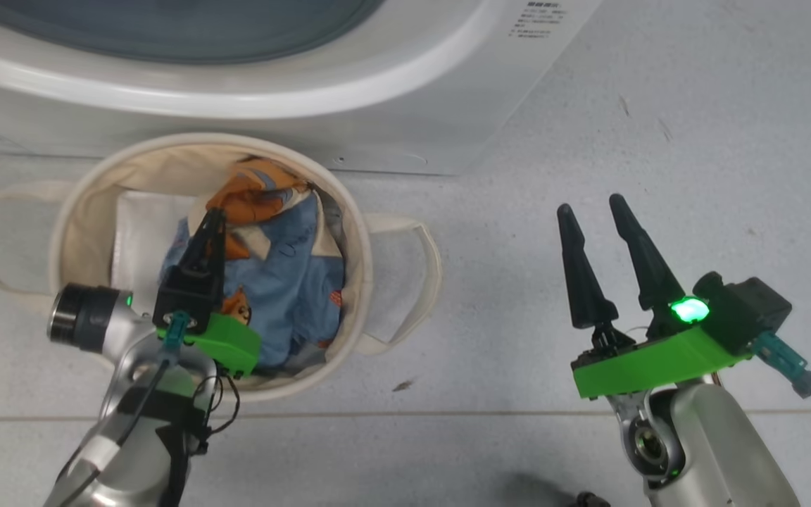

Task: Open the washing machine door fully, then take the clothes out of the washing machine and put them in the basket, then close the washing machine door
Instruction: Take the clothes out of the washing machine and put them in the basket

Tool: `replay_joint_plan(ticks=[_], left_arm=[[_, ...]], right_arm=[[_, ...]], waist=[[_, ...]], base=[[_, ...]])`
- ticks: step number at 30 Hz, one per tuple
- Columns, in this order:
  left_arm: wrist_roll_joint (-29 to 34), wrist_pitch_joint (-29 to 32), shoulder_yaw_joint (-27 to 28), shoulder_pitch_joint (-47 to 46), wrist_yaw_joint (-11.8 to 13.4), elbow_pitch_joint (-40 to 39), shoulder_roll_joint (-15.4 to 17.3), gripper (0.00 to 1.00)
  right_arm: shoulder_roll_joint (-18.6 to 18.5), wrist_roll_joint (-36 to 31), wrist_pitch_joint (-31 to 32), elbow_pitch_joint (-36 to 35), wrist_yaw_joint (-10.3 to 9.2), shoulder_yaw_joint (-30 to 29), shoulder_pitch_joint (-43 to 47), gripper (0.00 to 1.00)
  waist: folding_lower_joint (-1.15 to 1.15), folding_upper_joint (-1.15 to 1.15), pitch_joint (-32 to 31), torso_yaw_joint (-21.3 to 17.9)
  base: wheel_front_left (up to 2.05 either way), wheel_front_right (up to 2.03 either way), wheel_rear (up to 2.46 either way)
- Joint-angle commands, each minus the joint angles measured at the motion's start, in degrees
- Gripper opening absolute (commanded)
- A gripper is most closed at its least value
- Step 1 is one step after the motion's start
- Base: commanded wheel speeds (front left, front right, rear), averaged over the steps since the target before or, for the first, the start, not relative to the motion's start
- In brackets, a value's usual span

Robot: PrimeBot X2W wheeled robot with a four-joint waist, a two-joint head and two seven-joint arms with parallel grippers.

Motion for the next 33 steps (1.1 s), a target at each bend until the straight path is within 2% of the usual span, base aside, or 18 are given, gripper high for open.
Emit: replay_joint_plan(ticks=[1,7,15,16,17,18,24,33], left_arm=[[-0.4,-0.3,1.8,-1.6,0.2,-0.3,0.9,0.0],[-0.7,-0.3,2.7,-3.9,0.5,5.3,0.7,0.0],[-0.7,-0.3,3.1,-5.1,0.7,6.1,-0.2,0.0],[-0.6,-0.3,3.1,-5.2,0.8,6.2,-0.3,0.13],[-0.5,-0.3,3.1,-5.2,0.9,6.1,-0.5,0.95],[-0.5,-0.3,3.0,-5.1,0.9,6.2,-0.6,1.0],[-0.9,-0.3,3.5,-3.8,1.1,4.6,-1.5,1.0],[-1.3,-0.3,5.2,2.7,2.0,-8.0,-2.4,1.0]], right_arm=[[0.1,0.4,-0.7,-2.0,0.06,0.9,-0.4,1.0],[0.1,0.5,-0.7,-2.2,0.06,0.6,-1.2,1.0],[0.1,0.4,-0.7,-2.4,0.06,0.3,-1.8,1.0],[0.1,0.3,-0.7,-2.4,0.06,0.4,-1.9,1.0],[0.1,0.3,-0.7,-2.4,0.06,0.4,-2.0,1.0],[0.1,0.2,-0.7,-2.4,0.06,0.4,-2.0,1.0],[0.1,-0.5,-0.7,-2.1,0.06,0.4,-1.6,1.0],[0.1,-1.1,-0.7,-1.6,0.06,0.3,-0.3,1.0]], waist=[[0.0,0.0,1.0,-0.6],[0.0,0.0,3.1,-1.7],[0.0,0.0,4.3,-1.3],[0.0,0.0,4.3,-1.2],[0.0,0.0,4.2,-0.9],[0.0,0.0,4.0,-0.7],[0.0,0.0,1.8,1.1],[0.0,0.0,-4.1,4.3]], base=[[0.0,0.0,0.0],[0.0,0.0,0.0],[0.0,0.0,0.0],[0.0,0.0,0.0],[0.0,0.0,0.0],[0.0,0.0,0.0],[0.0,0.0,0.0],[0.0,0.0,0.0]])
